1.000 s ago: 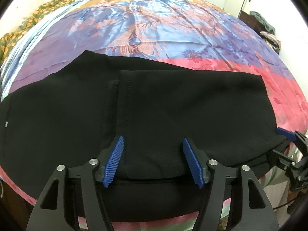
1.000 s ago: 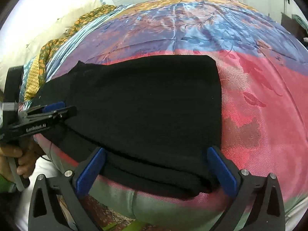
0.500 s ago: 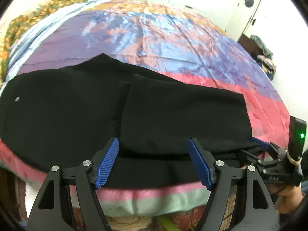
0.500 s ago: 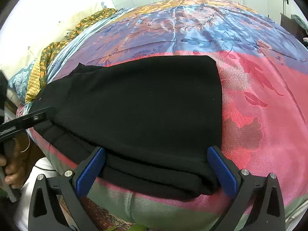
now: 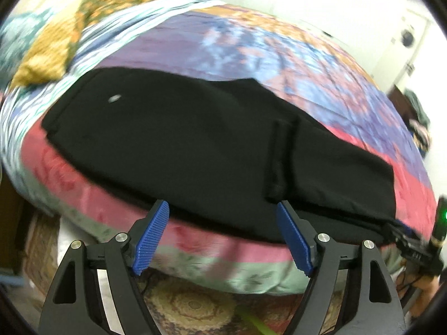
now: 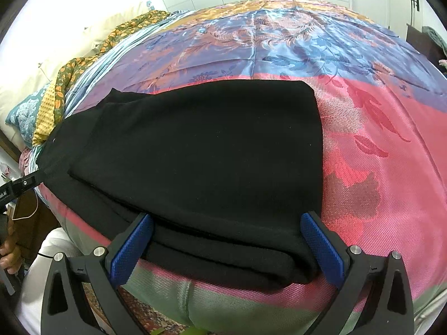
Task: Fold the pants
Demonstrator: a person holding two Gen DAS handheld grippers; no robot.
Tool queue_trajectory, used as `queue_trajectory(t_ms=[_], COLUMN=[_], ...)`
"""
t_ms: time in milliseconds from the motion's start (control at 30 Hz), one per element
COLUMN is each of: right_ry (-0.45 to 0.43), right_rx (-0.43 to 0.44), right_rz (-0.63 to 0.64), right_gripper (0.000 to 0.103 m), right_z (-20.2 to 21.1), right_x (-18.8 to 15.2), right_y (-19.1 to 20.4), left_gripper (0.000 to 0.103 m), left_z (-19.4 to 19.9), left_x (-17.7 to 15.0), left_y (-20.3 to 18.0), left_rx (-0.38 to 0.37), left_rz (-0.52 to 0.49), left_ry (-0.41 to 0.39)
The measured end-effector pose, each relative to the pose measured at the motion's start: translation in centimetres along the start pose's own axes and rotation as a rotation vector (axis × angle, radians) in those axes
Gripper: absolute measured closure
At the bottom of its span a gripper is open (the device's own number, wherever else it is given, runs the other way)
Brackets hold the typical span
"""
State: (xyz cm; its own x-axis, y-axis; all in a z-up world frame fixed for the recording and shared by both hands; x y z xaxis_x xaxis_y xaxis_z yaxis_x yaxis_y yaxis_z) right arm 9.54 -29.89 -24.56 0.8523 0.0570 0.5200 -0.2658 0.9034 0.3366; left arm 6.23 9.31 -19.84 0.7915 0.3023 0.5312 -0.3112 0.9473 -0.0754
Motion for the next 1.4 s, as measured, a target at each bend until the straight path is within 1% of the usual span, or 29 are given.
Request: queue_trajectory(t_ms=[67, 167, 200, 233, 267, 300, 333, 367, 400, 433, 600, 667, 700, 733, 900, 967, 1067, 1100, 1167, 1200, 1233, 1300, 1333, 1367, 1400], right_ry=[0.0, -0.001, -0.001, -0.001, -0.001, -0.001, -0.001, -0.002, -0.001, -0.002, -0.002, -0.002, -0.002, -0.002, -0.003, -0.003, -0.003, -0.004, -0.005, -0.005, -0.006, -0.007, -0.008, -0.009, -0.01], right_rx=[-0.001, -0.003, -0.002, -0.002, -0.003, -0.003, -0.003, -0.004, -0.006, -0.008, -0.017, -0.016, -0.016, -0.016, -0.017, -0.018, -0.02, -0.021, -0.024, -0.024, -0.024, -0.027, -0.028, -0.03, -0.033], right_rz=[0.0, 0.001, 0.001, 0.001, 0.001, 0.001, 0.001, 0.001, 0.001, 0.002, 0.002, 0.003, 0.003, 0.003, 0.004, 0.004, 0.006, 0.007, 0.008, 0.009, 0.009, 0.011, 0.012, 0.013, 0.015], right_gripper=[0.0, 0.0, 0.0, 0.0, 0.0, 0.0, 0.0, 0.0, 0.0, 0.0, 0.0, 0.0, 0.0, 0.0, 0.0, 0.0, 0.0, 0.0, 0.0, 0.0, 0.0, 0.0, 0.0, 0.0, 0.0], right_z=[0.0, 0.0, 0.0, 0.0, -0.1, 0.0, -0.1, -0.1, -0.1, -0.1, -0.2, -0.2, -0.2, -0.2, -0.2, -0.2, -0.2, -0.2, -0.2, -0.2, -0.3, -0.3, -0.3, -0.3, -0.3], right_x=[0.0, 0.1, 0.0, 0.0, 0.1, 0.0, 0.0, 0.1, 0.1, 0.2, 0.3, 0.3, 0.3, 0.3, 0.3, 0.3, 0.4, 0.4, 0.4, 0.4, 0.4, 0.5, 0.5, 0.5, 0.4], right_y=[0.0, 0.0, 0.0, 0.0, 0.0, 0.0, 0.0, 0.0, -0.1, -0.1, -0.2, -0.3, -0.2, -0.2, -0.2, -0.2, -0.3, -0.3, -0.3, -0.4, -0.4, -0.4, -0.4, -0.4, -0.3], left_gripper=[0.022, 0.022, 0.022, 0.022, 0.022, 0.024, 0.024, 0.025, 0.031, 0.032, 0.037, 0.039, 0.042, 0.043, 0.043, 0.043, 0.043, 0.044, 0.063, 0.077, 0.08, 0.081, 0.082, 0.082, 0.082], left_z=[0.0, 0.0, 0.1, 0.0, -0.1, -0.3, -0.6, -0.8, -1.1, -1.6, -4.6, -5.9, -6.5, -7.0, -8.5, -9.1, -10.7, -11.0, -10.7, -10.0, -9.2, -7.4, -5.3, -3.9, -1.7], left_x=[0.6, 1.8, 2.2, 2.4, 2.6, 2.7, 2.9, 3.0, 3.2, 3.5, 4.2, 3.9, 3.8, 3.9, 4.4, 5.0, 5.8, 5.9, 6.2, 6.5, 6.8, 7.6, 8.6, 9.3, 10.4], left_y=[2.2, 6.9, 9.6, 11.2, 13.4, 16.1, 18.0, 19.1, 20.2, 21.2, 22.7, 23.4, 23.7, 23.8, 24.3, 24.5, 24.6, 24.6, 24.2, 23.8, 23.4, 22.5, 21.2, 20.0, 17.8], left_rx=[0.005, 0.0, -0.011, -0.02, -0.036, -0.052, -0.068, -0.085, -0.108, -0.126, -0.183, -0.211, -0.231, -0.245, -0.292, -0.299, -0.324, -0.315, -0.261, -0.215, -0.188, -0.137, -0.086, -0.056, -0.017], left_rz=[0.071, 0.237, 0.34, 0.406, 0.495, 0.601, 0.671, 0.708, 0.742, 0.767, 0.814, 0.851, 0.868, 0.882, 0.934, 0.942, 0.956, 0.958, 0.933, 0.887, 0.851, 0.786, 0.709, 0.647, 0.545], left_ry=[0.002, -0.009, -0.018, -0.026, -0.037, -0.049, -0.057, -0.065, -0.073, -0.075, -0.032, -0.007, 0.0, 0.005, 0.003, 0.004, 0.035, 0.047, 0.05, 0.042, 0.03, -0.003, -0.039, -0.068, -0.117])
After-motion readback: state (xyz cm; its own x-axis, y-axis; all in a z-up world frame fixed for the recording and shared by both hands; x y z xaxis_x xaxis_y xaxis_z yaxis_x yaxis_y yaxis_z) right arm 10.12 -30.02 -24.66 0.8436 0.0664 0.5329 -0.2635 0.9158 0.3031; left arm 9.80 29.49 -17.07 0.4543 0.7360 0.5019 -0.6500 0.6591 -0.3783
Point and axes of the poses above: each gripper's, at about its wrist camera, not at the fingertips, and z roughly against the way its jaws point, y to its left, x to its top, the point moved 4 cm from there along -z, roughly the way its jaws point, and after that the axes turned 8 degrees about x, right-handed, at the moved point
